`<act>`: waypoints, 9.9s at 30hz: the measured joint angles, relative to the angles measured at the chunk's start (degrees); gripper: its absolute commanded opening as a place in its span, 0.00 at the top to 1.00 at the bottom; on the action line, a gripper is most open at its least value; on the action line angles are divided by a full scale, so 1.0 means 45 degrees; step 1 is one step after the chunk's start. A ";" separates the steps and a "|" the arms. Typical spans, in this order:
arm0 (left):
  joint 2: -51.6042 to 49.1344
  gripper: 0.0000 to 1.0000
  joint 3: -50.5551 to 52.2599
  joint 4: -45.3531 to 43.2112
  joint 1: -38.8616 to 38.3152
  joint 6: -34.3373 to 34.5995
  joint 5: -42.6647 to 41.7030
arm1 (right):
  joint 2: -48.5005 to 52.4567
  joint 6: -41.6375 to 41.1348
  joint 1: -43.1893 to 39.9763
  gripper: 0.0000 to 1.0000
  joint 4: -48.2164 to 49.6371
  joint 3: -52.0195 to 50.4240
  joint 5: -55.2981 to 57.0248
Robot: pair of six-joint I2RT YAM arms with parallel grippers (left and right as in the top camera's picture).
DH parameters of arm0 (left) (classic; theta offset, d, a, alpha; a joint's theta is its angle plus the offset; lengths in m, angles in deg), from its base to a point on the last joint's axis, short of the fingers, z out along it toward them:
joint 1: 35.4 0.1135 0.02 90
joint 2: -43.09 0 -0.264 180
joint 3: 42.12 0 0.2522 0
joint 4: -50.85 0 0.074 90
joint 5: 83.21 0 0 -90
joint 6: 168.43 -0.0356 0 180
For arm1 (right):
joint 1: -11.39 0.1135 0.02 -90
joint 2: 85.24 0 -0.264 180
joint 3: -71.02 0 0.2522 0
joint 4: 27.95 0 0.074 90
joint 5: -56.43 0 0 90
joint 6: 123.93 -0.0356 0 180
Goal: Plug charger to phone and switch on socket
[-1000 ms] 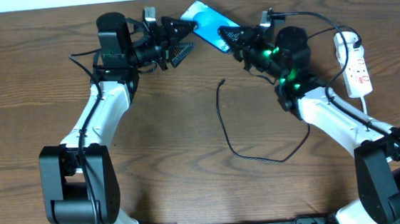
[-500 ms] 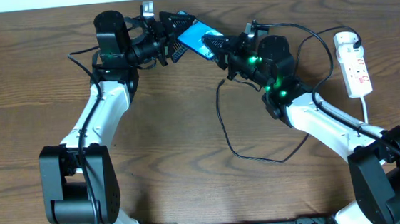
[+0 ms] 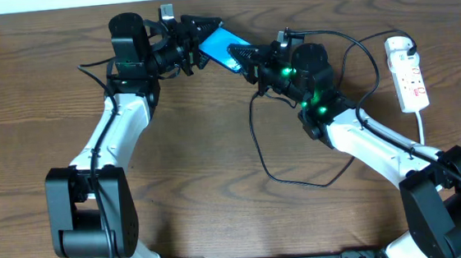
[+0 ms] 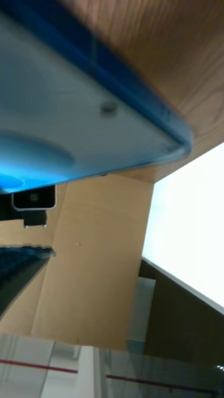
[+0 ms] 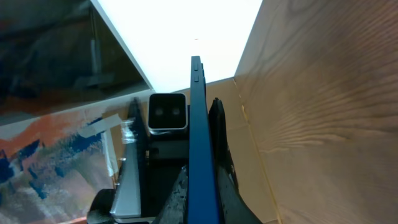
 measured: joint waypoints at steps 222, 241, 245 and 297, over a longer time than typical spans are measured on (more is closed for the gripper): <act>0.0000 0.93 0.0039 -0.1137 0.2987 -0.3405 -0.5999 | 0.3147 1.7913 -0.1107 0.71 -1.5446 0.7349 -1.1259; -0.0141 0.93 0.0729 0.8884 0.1681 -0.8660 -0.0461 | 0.3094 1.9472 -0.3934 0.70 -1.9885 0.7378 -0.6105; -0.1282 0.93 0.0729 0.9063 0.0801 -1.0686 -0.0583 | 0.3094 1.9744 -0.3910 0.71 -2.0172 0.7378 -0.5081; -0.2681 0.30 0.0034 1.0564 -0.0015 -1.3741 0.4770 | 0.3075 2.0954 -0.3327 0.64 -2.1532 0.7378 -0.2273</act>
